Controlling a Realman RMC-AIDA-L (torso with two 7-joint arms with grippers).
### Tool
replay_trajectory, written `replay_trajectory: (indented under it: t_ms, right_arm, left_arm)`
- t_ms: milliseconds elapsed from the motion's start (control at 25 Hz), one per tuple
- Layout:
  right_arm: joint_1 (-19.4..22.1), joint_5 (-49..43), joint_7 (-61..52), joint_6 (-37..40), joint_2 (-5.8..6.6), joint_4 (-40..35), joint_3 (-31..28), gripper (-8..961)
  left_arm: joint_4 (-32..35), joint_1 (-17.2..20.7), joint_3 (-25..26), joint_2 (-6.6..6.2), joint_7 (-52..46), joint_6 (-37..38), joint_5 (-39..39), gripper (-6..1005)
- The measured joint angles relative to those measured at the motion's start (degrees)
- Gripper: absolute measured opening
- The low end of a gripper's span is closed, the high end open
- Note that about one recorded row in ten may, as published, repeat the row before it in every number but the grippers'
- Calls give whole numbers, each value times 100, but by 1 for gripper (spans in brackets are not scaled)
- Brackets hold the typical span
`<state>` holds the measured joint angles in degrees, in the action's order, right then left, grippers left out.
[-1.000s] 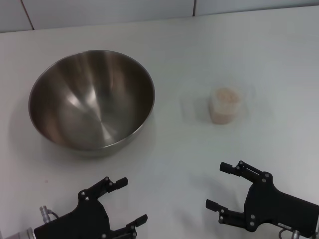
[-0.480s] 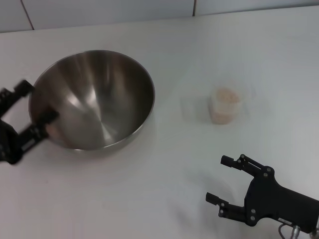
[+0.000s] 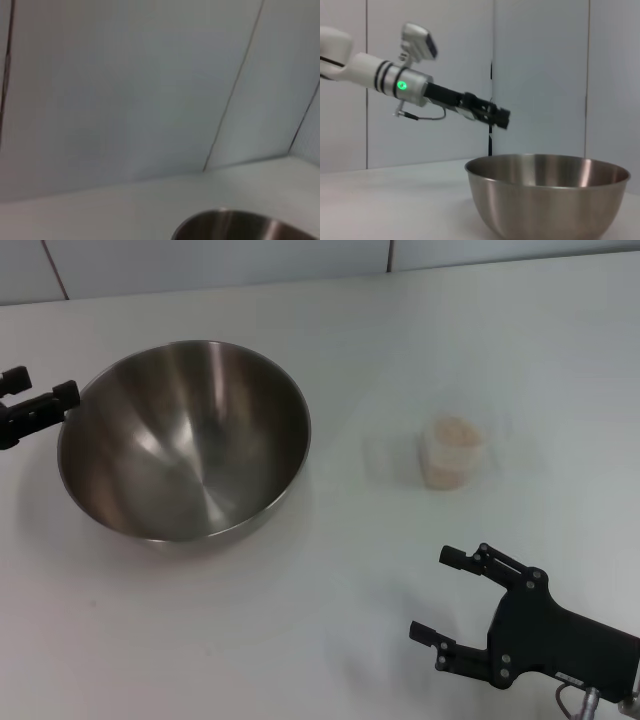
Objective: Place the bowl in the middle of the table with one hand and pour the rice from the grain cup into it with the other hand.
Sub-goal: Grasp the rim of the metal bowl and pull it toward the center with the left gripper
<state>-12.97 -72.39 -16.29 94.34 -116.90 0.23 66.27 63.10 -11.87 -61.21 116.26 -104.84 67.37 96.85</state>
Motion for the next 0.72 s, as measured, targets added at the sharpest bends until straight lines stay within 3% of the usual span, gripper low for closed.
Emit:
replay_trajectory:
  t_ms: [40,200,400,720]
  right_arm:
    - [0,0,0,0,0,0,0,833]
    - [0,-1,1,51,0,-9,-8,833]
    - [25,-3,26,57,1,-8,-57,833]
    - [16,-3,39,59,1,-6,-62,832]
  left_arm:
    - [0,0,0,0,0,0,0,783]
    - [197,-468,193,185,-916,-28,1610,787]
    - [287,-591,166,222,-1219,-159,2094,786]
    - [282,-614,164,221,-1247,-189,2127,784]
